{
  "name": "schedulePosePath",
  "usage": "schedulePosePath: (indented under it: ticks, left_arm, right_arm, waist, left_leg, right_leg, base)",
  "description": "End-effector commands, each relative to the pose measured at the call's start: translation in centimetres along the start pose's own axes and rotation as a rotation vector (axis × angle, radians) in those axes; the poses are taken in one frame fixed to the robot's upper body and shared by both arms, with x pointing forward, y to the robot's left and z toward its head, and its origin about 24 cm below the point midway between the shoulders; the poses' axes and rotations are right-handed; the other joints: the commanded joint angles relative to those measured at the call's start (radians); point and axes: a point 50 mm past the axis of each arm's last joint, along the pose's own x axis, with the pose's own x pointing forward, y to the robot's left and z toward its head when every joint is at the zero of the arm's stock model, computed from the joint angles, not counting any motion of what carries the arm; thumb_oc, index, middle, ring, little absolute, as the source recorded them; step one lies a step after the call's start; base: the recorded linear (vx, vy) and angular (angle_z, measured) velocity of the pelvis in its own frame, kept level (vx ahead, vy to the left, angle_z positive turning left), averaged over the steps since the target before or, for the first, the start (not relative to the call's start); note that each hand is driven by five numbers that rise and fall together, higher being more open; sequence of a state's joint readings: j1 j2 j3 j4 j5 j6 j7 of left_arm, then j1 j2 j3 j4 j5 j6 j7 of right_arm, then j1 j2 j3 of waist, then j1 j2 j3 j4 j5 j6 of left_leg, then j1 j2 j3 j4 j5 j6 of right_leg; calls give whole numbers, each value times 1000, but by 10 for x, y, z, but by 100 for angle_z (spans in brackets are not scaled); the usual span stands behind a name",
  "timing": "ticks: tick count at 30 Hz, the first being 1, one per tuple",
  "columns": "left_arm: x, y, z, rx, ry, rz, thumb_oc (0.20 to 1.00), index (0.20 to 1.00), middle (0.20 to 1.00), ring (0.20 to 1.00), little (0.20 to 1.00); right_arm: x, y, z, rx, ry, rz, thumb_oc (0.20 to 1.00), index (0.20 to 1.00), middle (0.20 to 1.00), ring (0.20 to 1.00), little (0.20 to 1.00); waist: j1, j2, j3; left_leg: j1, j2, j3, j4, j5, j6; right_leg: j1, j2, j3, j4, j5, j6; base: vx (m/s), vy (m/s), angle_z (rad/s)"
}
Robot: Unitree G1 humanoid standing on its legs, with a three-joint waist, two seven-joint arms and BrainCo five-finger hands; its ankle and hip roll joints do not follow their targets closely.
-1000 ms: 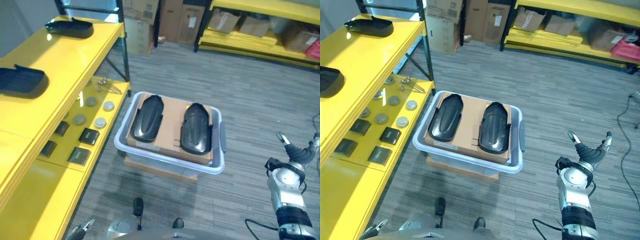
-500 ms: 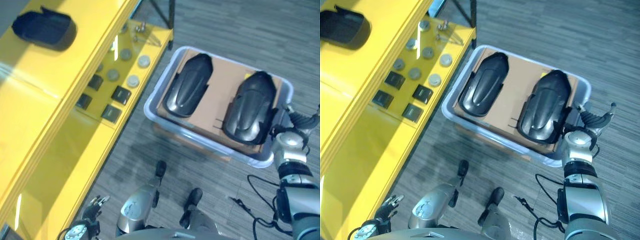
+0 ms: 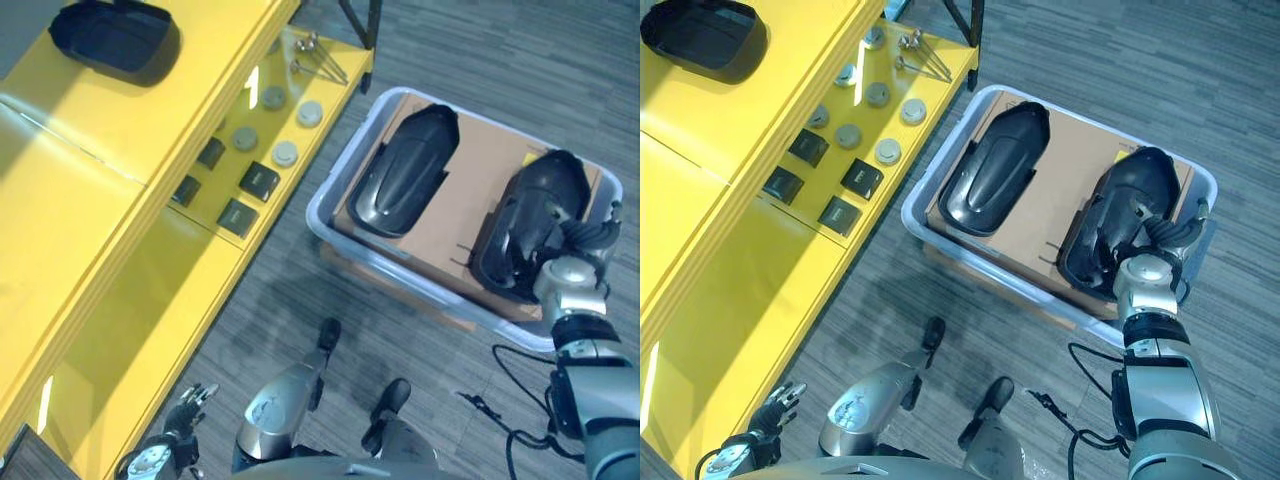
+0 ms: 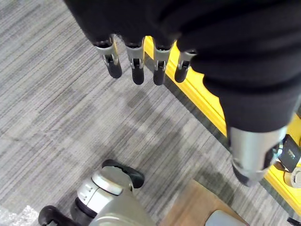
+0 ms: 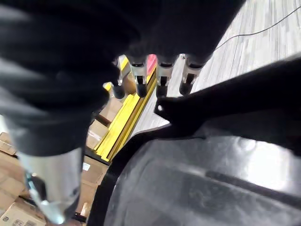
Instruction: Move parts from the plastic box to the shelf.
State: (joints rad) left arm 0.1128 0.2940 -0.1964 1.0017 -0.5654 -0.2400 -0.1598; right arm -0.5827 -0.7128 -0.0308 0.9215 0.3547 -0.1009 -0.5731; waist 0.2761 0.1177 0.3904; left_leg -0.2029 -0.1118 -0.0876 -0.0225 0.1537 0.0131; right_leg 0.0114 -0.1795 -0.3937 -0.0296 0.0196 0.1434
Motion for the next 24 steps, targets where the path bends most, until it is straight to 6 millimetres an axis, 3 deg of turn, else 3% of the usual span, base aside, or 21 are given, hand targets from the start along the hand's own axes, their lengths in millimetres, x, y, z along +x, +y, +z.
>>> schedulePosePath:
  ticks: [1, 11, 24]
  left_arm:
    - [-12, 4, -22, 21, 53, 4, 1000, 1000, 1000, 1000, 1000]
    - [-14, 8, -23, 9, 56, 23, 1000, 1000, 1000, 1000, 1000]
    - [-9, 11, -16, 39, 60, 32, 1000, 1000, 1000, 1000, 1000]
  right_arm:
    - [10, -20, 16, -88, -117, -24, 1000, 1000, 1000, 1000, 1000]
    - [6, -31, -10, -131, -42, 14, 1000, 1000, 1000, 1000, 1000]
    - [-5, -6, -30, -193, 53, 154, 1000, 1000, 1000, 1000, 1000]
  waist:
    - [3, 18, -54]
    - [-10, -4, -48]
    - [1, 2, -22]
  left_leg:
    - [0, 19, -4, 44, -117, -8]
    - [12, 29, 13, 46, -123, -12]
    - [-19, 24, 4, 69, -120, -10]
  right_leg:
    - [-120, -22, 6, 72, 5, -19]
    - [-103, -16, 20, 57, 15, -11]
    - [-124, -25, 16, 70, 20, -8]
  base:
    - [-49, 38, -2]
    - [4, -6, -2]
    - [-1, -4, 1]
